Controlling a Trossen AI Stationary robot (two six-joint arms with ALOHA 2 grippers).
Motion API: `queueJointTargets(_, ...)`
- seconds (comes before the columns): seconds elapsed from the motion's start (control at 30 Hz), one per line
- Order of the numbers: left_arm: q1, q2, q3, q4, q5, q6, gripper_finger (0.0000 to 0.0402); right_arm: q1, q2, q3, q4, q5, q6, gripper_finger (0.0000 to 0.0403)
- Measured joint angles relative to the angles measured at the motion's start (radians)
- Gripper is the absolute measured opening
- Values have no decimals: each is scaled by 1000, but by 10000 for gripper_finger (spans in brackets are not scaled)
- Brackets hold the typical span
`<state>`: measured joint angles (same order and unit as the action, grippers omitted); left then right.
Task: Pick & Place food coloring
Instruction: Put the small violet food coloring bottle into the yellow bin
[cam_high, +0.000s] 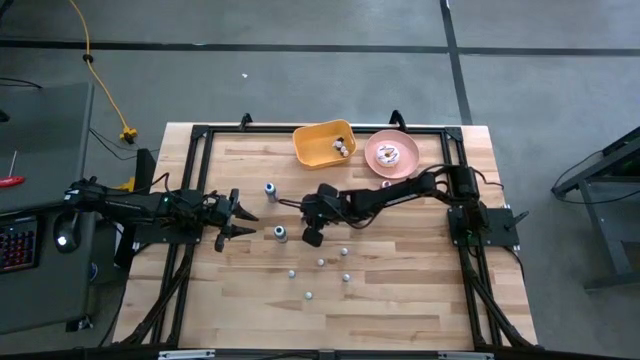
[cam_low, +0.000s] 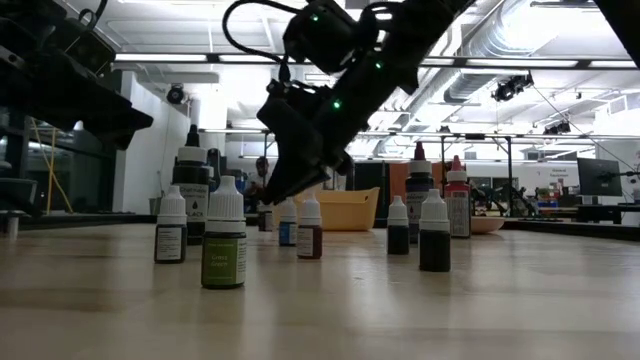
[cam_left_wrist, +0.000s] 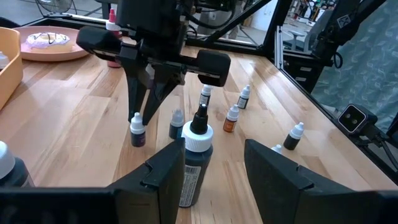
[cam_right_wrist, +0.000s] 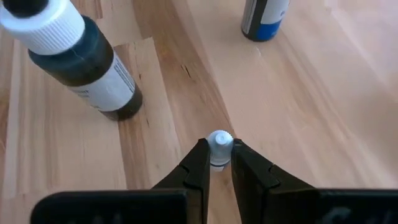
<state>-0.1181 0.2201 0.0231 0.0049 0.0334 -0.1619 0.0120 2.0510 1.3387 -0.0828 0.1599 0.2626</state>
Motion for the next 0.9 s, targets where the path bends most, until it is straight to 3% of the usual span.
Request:
queueJointTargets(0.2,0,0,0,0,0,0,163,-1,-1,97,-101,15,-33,42)
queueJointTargets(0.53,0,0,0,0,-1,0,163,-40,-82,273,-320,152,-173,42)
queueJointTargets(0.9,0,0,0,0,-2,0,163,-153,-150,378,-360,225,-238,41)
